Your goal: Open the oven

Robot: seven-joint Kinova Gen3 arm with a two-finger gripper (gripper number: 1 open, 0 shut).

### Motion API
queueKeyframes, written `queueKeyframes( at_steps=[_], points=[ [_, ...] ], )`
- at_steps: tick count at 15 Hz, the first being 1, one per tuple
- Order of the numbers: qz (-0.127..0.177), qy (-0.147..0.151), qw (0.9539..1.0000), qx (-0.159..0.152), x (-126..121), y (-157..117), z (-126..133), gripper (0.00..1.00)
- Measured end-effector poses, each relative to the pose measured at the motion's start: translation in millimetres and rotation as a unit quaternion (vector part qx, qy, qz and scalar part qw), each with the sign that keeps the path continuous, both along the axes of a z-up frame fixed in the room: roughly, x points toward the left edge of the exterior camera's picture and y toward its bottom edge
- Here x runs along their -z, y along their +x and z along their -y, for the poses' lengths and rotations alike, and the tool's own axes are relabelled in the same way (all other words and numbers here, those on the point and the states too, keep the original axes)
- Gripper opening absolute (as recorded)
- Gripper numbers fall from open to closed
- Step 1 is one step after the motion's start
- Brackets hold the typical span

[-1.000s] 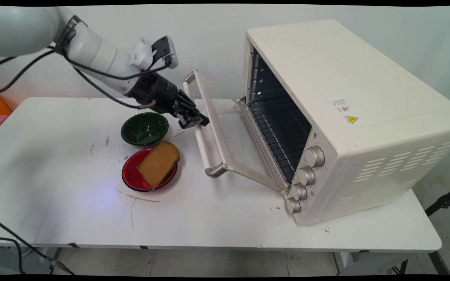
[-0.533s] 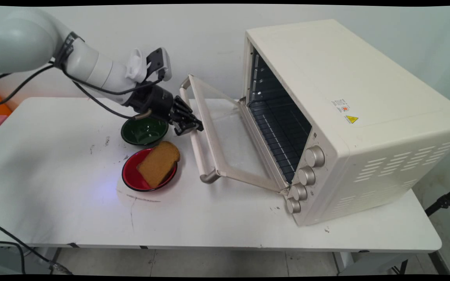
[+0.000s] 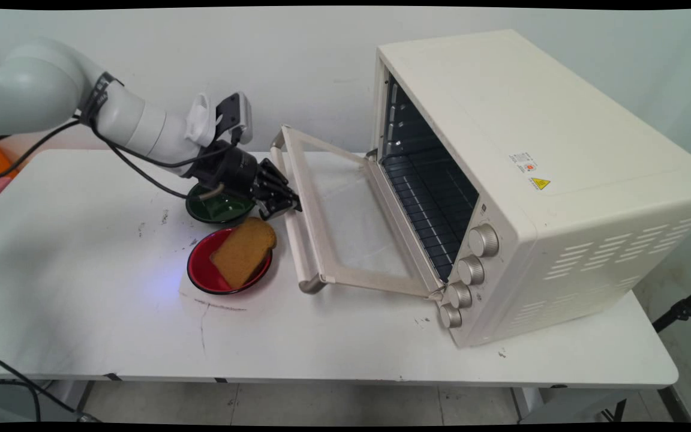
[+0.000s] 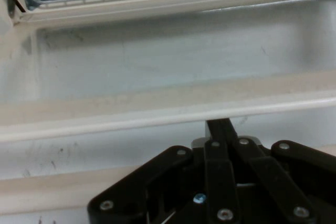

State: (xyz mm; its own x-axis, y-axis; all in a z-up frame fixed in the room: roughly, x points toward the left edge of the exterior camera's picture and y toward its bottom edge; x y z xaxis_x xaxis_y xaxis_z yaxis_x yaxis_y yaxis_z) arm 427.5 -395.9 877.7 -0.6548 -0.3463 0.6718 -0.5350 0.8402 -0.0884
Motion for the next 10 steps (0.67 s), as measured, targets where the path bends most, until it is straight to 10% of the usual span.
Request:
queueKeyframes(
  at_steps=[10],
  points=[
    [0.000,-0.005,0.9999,0.014,18.3,10.4,-7.2,0.00]
  ],
)
